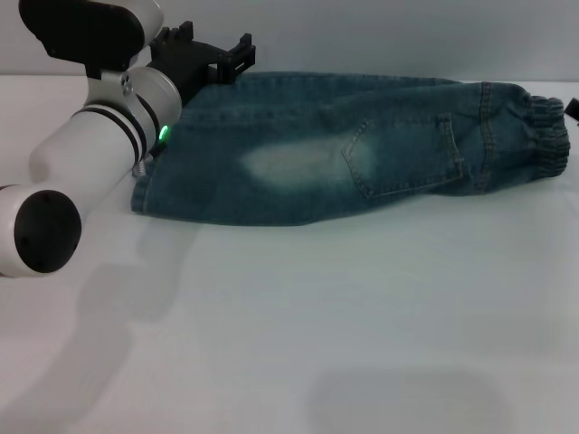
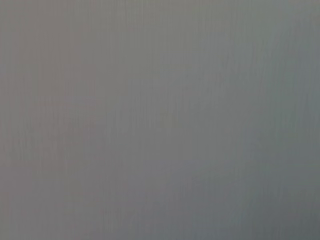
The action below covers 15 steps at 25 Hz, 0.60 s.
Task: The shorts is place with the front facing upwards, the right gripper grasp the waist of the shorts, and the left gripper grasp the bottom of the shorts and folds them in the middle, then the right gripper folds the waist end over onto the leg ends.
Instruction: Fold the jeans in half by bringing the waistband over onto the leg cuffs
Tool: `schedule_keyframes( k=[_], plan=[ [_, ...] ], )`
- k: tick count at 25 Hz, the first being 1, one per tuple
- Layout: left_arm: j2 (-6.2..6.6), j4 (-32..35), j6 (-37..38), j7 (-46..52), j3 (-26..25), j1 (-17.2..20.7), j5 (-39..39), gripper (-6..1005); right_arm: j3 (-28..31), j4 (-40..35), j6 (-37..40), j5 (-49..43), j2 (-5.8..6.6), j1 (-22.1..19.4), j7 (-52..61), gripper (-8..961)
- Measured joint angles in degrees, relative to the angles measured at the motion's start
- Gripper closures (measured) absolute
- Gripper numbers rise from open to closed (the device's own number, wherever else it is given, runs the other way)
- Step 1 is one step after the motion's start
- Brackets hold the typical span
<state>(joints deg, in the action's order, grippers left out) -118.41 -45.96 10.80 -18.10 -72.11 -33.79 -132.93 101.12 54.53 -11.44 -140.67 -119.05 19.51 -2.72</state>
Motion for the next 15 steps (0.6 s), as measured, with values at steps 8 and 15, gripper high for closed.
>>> schedule_keyframes(
  k=[8,15],
  plan=[
    [0.03,0.3,0.0,0.0,0.4,-0.1,0.0,139,-1.6,-2.0,-0.1,2.2,0.08,0.8,-0.2,409],
    [0.02,0.2,0.0,0.0,0.9,-0.1,0.2,139,-2.0,-3.7,-0.3,2.6,0.2,2.1,0.0,424]
  ],
)
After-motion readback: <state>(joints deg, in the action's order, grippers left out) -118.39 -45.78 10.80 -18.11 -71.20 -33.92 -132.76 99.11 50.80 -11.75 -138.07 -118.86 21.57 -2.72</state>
